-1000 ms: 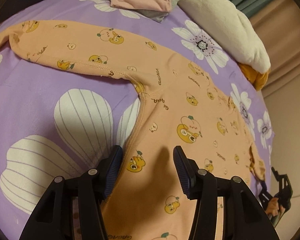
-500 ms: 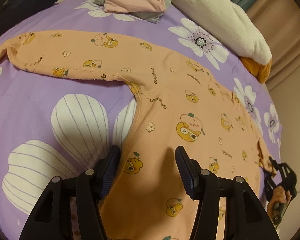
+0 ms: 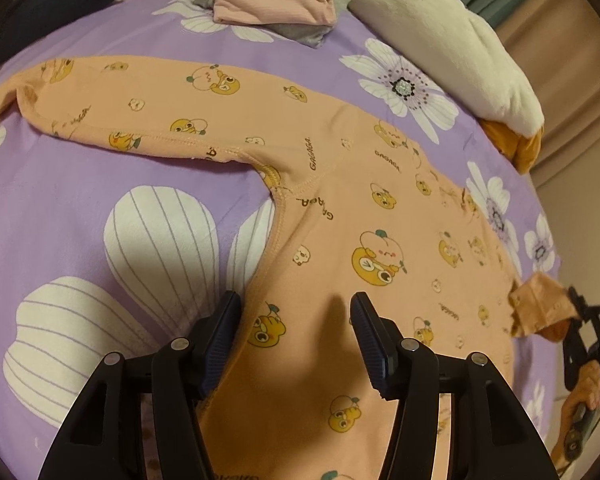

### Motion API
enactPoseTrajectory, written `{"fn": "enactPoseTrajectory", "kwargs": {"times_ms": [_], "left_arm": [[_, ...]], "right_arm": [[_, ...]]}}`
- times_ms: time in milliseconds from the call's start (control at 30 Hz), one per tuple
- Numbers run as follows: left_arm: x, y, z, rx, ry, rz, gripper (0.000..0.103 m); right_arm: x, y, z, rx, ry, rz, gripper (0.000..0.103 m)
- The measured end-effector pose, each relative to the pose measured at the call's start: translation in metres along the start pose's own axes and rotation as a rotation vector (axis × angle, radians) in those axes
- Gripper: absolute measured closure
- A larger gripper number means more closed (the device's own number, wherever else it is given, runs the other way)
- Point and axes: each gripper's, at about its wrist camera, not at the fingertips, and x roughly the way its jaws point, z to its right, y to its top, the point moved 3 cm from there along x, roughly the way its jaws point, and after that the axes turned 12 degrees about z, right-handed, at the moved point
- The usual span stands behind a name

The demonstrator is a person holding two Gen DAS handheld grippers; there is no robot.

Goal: Fold small clothes

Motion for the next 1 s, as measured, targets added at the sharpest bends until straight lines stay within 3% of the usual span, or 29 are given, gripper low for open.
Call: {"fn": "enactPoseTrajectory", "kwargs": {"times_ms": [200, 367, 467, 567, 633, 700, 767, 833, 900, 1000], "left_arm": [[-0.009, 0.007, -0.009, -0.063, -0.046, -0.008, 0.048], [-0.023, 0.023, -0.022, -0.1, -0.079, 0.054, 0.048], [-0.026, 0.033, -0.034, -0.146, -0.091, 0.071, 0.048], [-0.022, 0.037, -0.046, -0.182, -0.079, 0.075, 0.047], [-0.017, 0.037, -0.048, -0.217, -0.099, 0.054, 0.047], [-0.015, 0.039, -0.048, -0.234, -0.141, 0.039, 0.048], [-0.017, 0.04, -0.044, -0.234, -0.172, 0.049, 0.048], [-0.021, 0.041, -0.038, -0.224, -0.219, 0.046, 0.047], [-0.02, 0.041, -0.03, -0.216, -0.293, 0.022, 0.047], [-0.003, 0.039, -0.016, -0.25, -0.359, -0.036, 0.042]], "right_arm": [[0.057, -0.068, -0.084, -0.042, 0.123, -0.137, 0.097], [0.094, -0.142, -0.143, -0.121, 0.247, -0.22, 0.097], [0.124, -0.192, -0.134, -0.185, 0.167, -0.3, 0.096], [0.157, -0.239, -0.092, -0.237, -0.019, -0.431, 0.093], [0.167, -0.257, -0.07, -0.28, -0.096, -0.511, 0.093], [0.165, -0.258, -0.061, -0.262, -0.077, -0.556, 0.093], [0.151, -0.245, -0.066, -0.281, -0.057, -0.565, 0.079], [0.128, -0.227, -0.077, -0.351, -0.034, -0.564, 0.039], [0.102, -0.21, -0.084, -0.43, -0.002, -0.538, 0.032], [0.063, -0.18, -0.079, -0.639, -0.077, -0.403, 0.026]]}}
